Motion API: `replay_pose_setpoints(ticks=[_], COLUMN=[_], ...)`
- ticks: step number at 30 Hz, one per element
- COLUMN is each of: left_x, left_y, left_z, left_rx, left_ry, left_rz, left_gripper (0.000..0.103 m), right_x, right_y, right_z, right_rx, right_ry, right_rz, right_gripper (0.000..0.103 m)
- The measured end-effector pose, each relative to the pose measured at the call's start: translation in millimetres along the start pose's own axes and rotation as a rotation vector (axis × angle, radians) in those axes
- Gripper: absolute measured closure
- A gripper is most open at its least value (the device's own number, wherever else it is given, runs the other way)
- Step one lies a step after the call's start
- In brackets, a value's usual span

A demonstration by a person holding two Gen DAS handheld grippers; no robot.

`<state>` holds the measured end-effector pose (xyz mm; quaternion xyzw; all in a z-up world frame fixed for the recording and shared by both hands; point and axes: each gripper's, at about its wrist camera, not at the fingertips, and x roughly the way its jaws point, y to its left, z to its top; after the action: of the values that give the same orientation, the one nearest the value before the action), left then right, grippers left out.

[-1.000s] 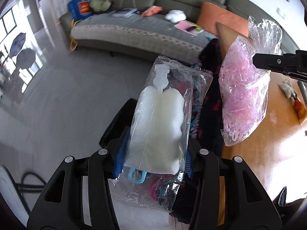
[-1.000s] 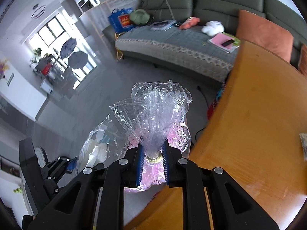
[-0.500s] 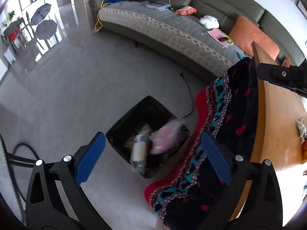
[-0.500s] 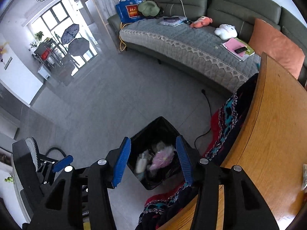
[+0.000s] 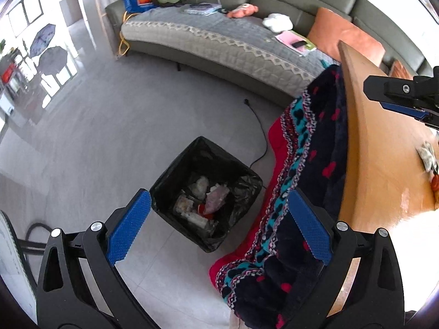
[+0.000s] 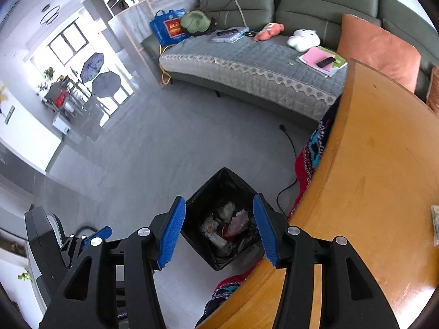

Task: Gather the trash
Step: 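Move both open tools back over the table toward the paper cup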

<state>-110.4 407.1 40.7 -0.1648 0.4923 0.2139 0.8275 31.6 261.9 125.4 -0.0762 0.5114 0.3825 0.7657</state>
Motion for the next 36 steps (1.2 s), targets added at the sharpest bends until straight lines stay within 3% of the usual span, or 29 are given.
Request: replay_pose_setpoints(ticks=[12,36], left_x=[-26.4,-39.3], left_y=[-64.3,-274.5], left_z=[-0.9,-21.8], left_rx=[0.11,0.466], left_ry=[-0.037,-0.031], left_rz=[-0.082,-0.275], left_gripper=[0.006,0.006], right_x=[-56.6,-178.7], right_y=[-54.3,-253.4], right_z=[-26.9,-123.0], right_rx=[0.109,0.442], right_ry=[-0.065,-0.218], right_rz=[-0.018,-0.239], right_gripper=[0.046,0.046])
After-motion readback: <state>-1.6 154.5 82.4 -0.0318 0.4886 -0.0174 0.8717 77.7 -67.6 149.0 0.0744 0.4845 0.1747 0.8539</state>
